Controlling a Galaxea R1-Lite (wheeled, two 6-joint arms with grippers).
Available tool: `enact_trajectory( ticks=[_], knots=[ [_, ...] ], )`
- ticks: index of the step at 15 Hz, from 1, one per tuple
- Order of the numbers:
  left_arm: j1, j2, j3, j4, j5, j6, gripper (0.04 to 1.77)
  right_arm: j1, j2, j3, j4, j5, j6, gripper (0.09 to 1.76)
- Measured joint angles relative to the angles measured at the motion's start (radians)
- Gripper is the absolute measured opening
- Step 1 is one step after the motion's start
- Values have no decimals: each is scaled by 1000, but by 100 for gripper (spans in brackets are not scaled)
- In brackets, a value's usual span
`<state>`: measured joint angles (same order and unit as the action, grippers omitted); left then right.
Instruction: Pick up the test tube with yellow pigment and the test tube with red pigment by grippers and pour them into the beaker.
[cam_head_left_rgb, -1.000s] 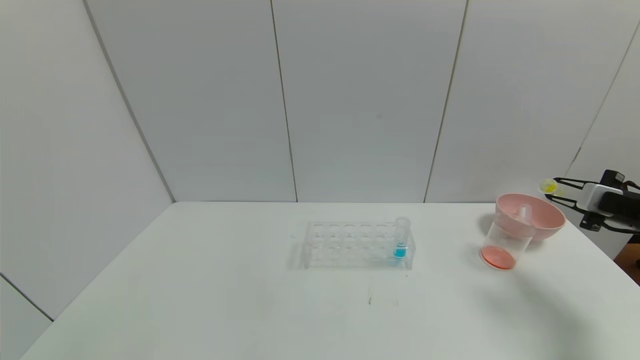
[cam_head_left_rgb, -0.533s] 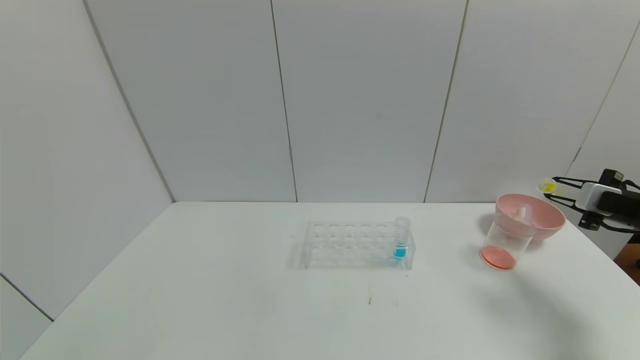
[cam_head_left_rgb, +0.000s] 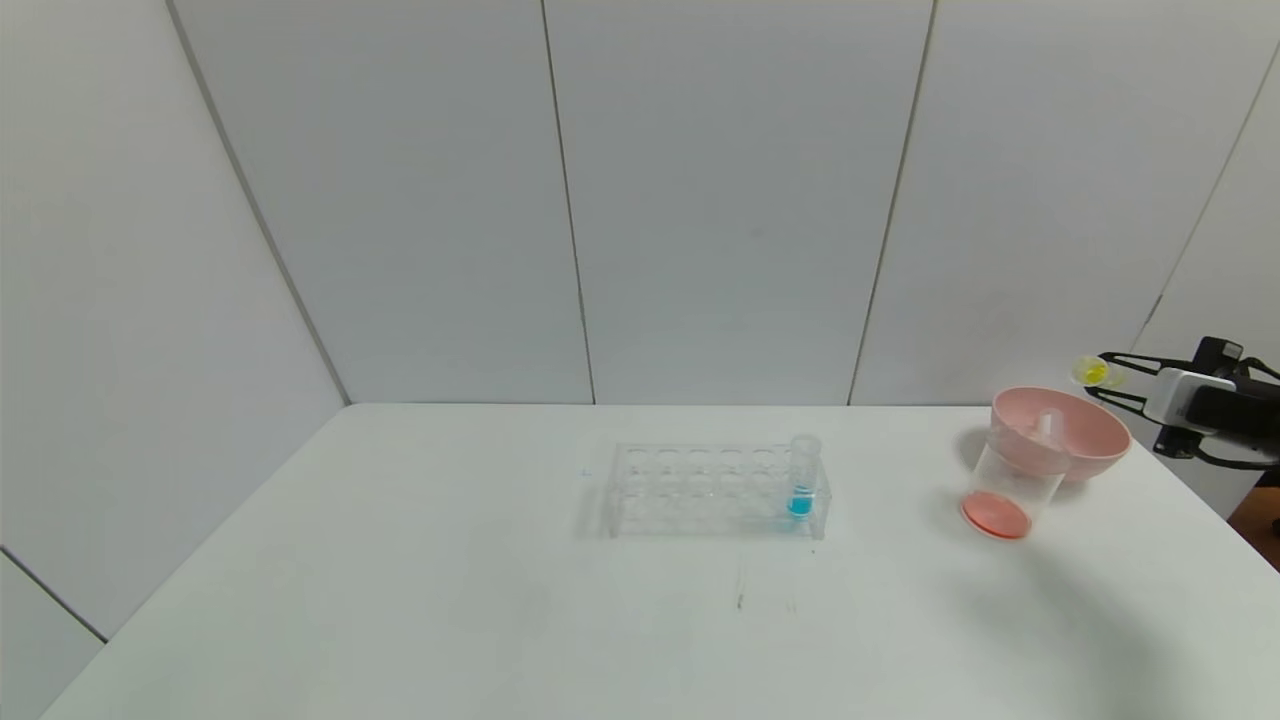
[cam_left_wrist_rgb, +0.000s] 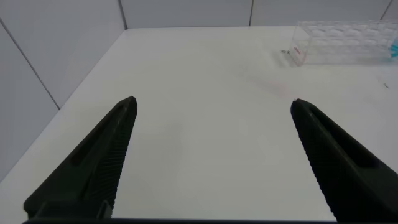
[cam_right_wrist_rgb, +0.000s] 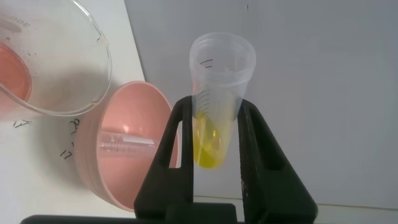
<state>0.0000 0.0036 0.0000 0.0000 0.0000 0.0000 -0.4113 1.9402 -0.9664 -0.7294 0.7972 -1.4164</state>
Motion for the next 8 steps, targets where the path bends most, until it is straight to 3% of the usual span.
enact_trajectory(
  ticks=[8],
  knots=[
    [0,0,0,0,0,0,176,-2,3,0,18,-27,-104,49]
  ],
)
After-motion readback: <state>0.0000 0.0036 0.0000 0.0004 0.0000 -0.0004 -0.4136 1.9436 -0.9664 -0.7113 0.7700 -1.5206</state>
